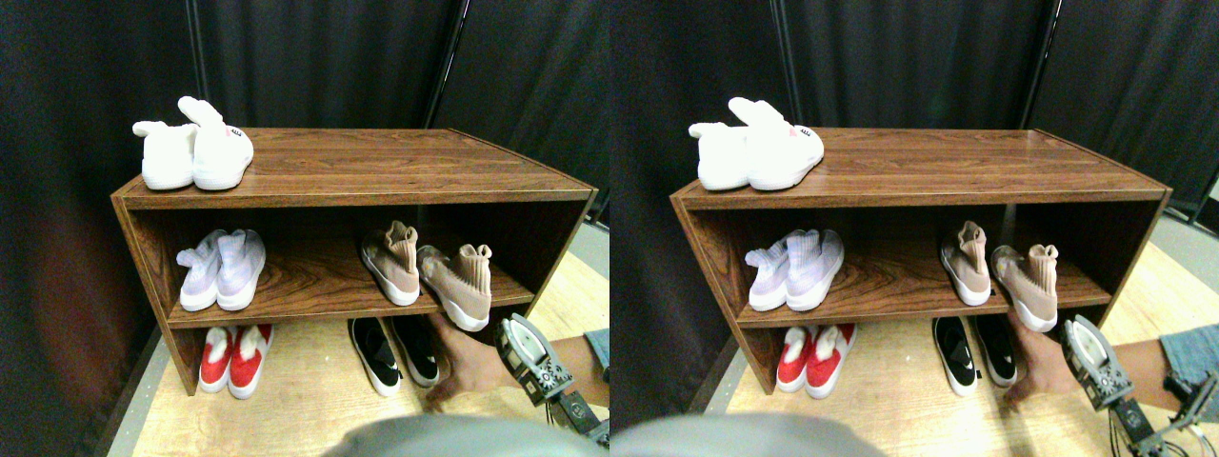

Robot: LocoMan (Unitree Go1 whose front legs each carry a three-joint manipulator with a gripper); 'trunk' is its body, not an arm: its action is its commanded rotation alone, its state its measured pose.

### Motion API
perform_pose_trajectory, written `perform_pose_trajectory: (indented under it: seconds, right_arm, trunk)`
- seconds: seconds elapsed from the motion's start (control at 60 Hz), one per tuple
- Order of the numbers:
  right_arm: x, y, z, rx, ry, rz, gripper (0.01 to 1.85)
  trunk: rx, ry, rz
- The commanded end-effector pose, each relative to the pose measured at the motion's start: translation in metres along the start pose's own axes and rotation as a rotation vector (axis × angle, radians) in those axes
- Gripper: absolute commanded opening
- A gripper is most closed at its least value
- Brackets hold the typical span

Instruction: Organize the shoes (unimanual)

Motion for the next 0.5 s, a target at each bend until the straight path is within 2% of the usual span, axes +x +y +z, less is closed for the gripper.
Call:
perform_pose_trajectory:
  seconds: [0.017,0.35,0.417,0.433,0.45,0.467,0.483,0.5]
  right_arm:
    - [-0.0003,0.0067,-0.0010,0.004,-0.011,0.042,0.06]
    - [-0.0011,0.0089,0.0004,-0.004,-0.002,0.047,0.06]
    - [-0.0003,0.0094,0.0002,0.081,0.034,0.055,0.13]
    - [-0.0005,0.0098,0.0000,0.107,0.035,0.038,0.40]
    - [-0.0008,0.0100,-0.0002,0.114,0.036,0.031,0.55]
    - [-0.0008,0.0100,-0.0002,0.114,0.036,0.031,0.55]
    - [-0.0018,0.0103,-0.0013,0.101,0.044,0.029,1.15]
    - [-0.0018,0.0099,-0.0018,0.072,0.042,0.031,1.37]
  trunk:
    - [-0.015,0.018,0.005]
    - [-0.015,0.018,-0.001]
    - [-0.015,0.018,-0.001]
    - [-0.015,0.018,-0.001]
    - [-0.015,0.018,-0.001]
    - [-0.015,0.018,-0.001]
    - [-0.015,0.018,-0.001]
    - [-0.015,0.018,-0.001]
